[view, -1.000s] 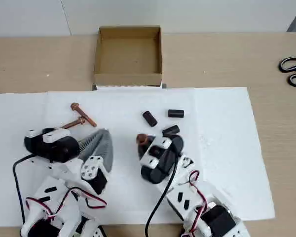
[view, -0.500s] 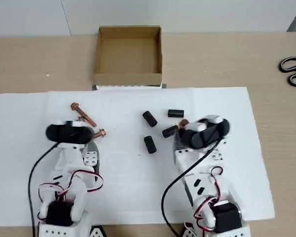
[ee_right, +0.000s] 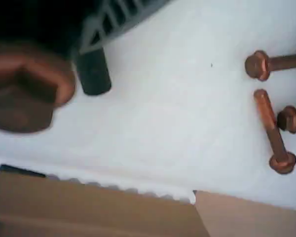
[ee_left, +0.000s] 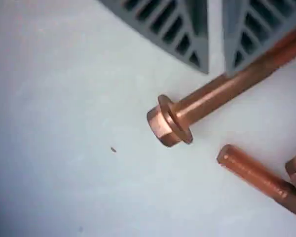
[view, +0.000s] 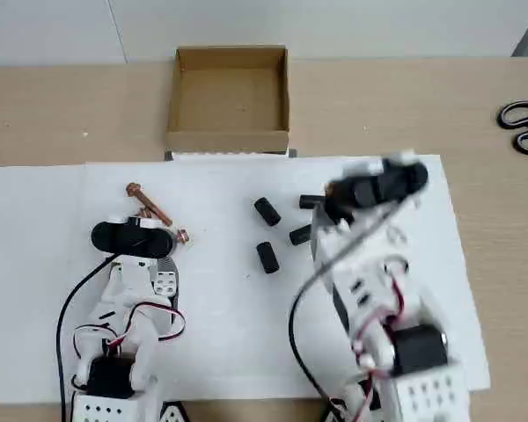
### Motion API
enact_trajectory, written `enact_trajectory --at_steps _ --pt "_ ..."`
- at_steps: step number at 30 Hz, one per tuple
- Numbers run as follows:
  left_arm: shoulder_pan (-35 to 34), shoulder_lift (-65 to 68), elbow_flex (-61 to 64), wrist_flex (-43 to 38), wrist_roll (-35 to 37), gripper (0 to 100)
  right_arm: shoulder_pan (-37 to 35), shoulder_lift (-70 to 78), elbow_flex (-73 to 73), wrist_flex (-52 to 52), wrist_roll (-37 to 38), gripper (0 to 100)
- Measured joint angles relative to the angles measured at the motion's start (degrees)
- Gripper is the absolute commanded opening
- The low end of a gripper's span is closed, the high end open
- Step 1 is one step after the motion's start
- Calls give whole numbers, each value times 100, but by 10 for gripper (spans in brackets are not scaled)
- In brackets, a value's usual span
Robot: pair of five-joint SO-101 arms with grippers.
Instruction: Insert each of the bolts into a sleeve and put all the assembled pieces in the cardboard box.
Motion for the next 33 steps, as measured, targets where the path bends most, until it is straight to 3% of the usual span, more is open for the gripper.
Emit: enact_trajectory --at_steps 6,15,33 --pt "0 0 0 0 0 6 53 2488 -1618 -396 18 2" --pt "0 0 0 0 0 6 185 6013 -4695 -1284 668 2" --pt "0 0 0 0 0 6 185 11402 -9978 -1908 826 3"
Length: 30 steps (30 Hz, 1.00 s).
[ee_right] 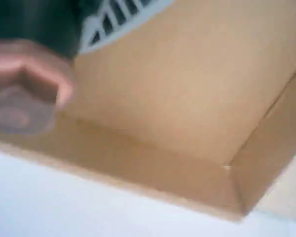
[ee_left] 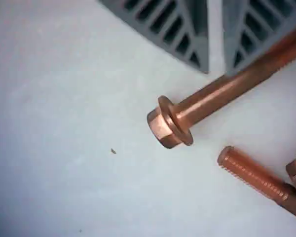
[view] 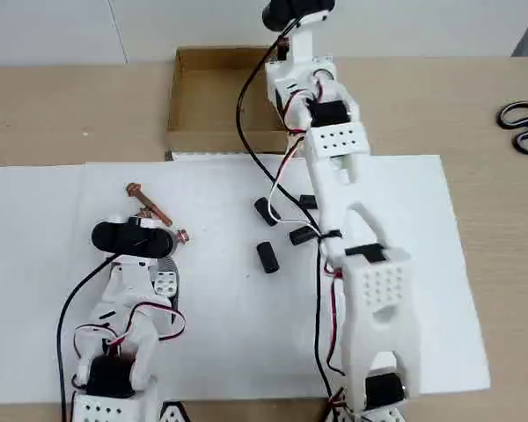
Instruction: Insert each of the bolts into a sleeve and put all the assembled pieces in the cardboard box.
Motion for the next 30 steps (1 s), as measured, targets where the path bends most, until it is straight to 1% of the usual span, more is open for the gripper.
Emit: enact_trajectory --at_steps 5,9,13,15,19,21,26,28,30 --pt "0 0 0 0 0 6 -79 1081 -976 53 70 4" --pt "0 0 0 0 0 6 -193 1582 -1512 484 360 5" --pt "0 0 0 0 0 6 -229 1837 -1943 923 422 11" --pt "0 0 0 0 0 6 -229 1864 -2084 1152 422 54" --pt "0 0 0 0 9 6 -229 1864 -2163 1609 422 196" --pt "0 0 0 0 9 6 -237 1864 -2163 1741 422 238" --pt "-44 0 0 0 -9 6 -220 1855 -2769 2048 422 212" --pt "-193 0 0 0 9 6 -237 1855 -3174 2259 422 188" --pt "-202 0 0 0 -9 6 -325 1855 -3701 2585 422 158"
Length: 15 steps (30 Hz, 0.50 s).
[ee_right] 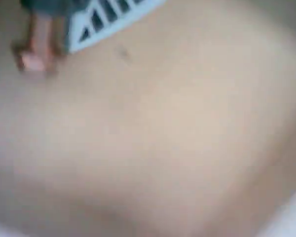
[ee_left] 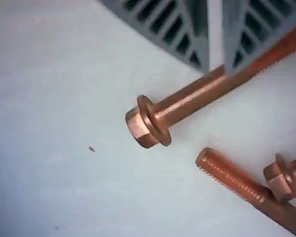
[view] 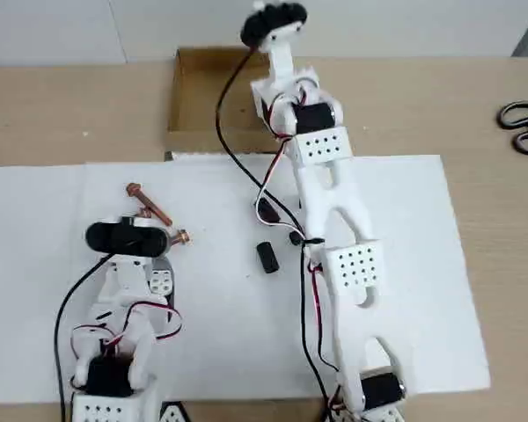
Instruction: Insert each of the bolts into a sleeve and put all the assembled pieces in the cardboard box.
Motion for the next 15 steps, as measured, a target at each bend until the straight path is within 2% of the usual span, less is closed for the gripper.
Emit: enact_trajectory --at_steps 3,11,15 --pt "0 0 0 0 9 6 -149 -9 -756 782 0 108" --pt "-35 0 0 0 18 6 -264 -519 -905 3112 0 13" --pt "-35 0 0 0 18 6 -299 -536 -897 3859 -510 7"
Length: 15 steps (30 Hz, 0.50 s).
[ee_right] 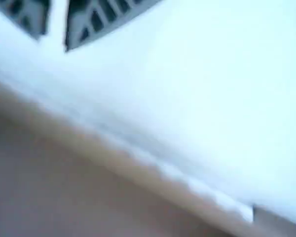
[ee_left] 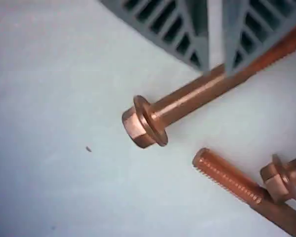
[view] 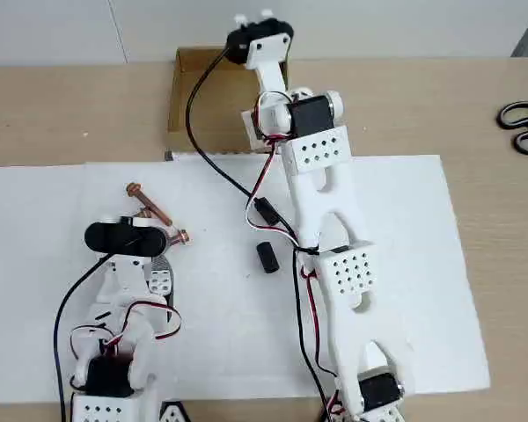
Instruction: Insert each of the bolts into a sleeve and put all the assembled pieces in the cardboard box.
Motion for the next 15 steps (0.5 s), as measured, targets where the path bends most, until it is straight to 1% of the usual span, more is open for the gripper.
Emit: enact_trajectory --at_steps 2,5,10,15 --pt "0 0 0 0 0 6 9 -123 105 88 -158 7" --pt "0 0 0 0 0 6 -264 -501 668 105 -229 7" --pt "0 0 0 0 0 6 -835 -1530 2514 123 -659 7" --pt "0 0 0 0 0 6 -967 -2787 4457 123 -1099 7"
